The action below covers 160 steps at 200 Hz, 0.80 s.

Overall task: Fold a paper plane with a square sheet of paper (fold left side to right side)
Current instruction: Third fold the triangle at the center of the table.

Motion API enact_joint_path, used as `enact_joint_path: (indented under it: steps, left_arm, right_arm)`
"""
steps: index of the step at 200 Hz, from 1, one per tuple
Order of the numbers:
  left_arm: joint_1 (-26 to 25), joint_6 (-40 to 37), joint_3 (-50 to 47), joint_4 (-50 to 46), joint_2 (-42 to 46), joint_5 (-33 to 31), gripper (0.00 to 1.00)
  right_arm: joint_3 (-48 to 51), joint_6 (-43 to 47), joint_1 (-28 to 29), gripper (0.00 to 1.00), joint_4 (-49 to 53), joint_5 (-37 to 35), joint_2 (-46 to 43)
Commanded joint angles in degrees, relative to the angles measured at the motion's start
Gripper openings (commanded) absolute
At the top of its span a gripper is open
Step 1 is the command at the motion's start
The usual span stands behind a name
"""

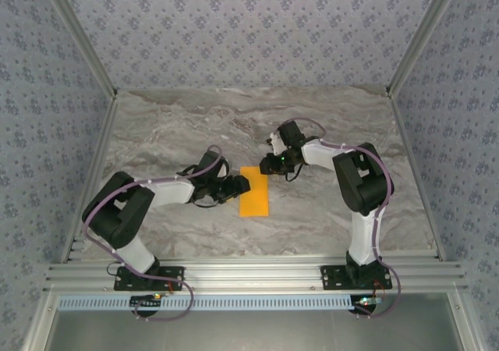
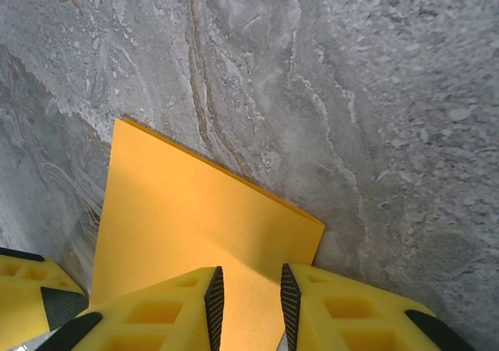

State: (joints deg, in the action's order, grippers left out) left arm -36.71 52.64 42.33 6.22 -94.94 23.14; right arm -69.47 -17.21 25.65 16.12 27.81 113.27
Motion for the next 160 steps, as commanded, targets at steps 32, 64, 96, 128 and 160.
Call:
enact_joint_path:
  steps: [32,64,96,128,160]
  left_arm:
    - [-1.4,0.3,1.8,2.2,-2.5,2.0,0.55]
    - [-1.4,0.4,1.4,2.0,-1.4,1.4,0.46]
    - [-1.4,0.0,1.2,0.1,0.2,-0.1,0.4]
    - [-1.4,0.0,0.8,-0.4,1.1,-0.5,0.33]
    - [-1.6,0.4,0.3,-0.3,1.8,-0.5,0.18]
  right_arm:
    - [-0.5,1.3,0.2,0.3,3.0,-1.8,1.9]
    - [-0.5,1.3,0.2,0.29,3.0,-1.7,1.9]
    - [-0.5,1.2,0.3,0.29,2.8,-1.7,1.9]
    - [-0.5,1.4,0.3,0.29,2.9,-1.9,1.8]
    - [-0.2,1.6,0.3,0.31,1.6,-1.5,0.9]
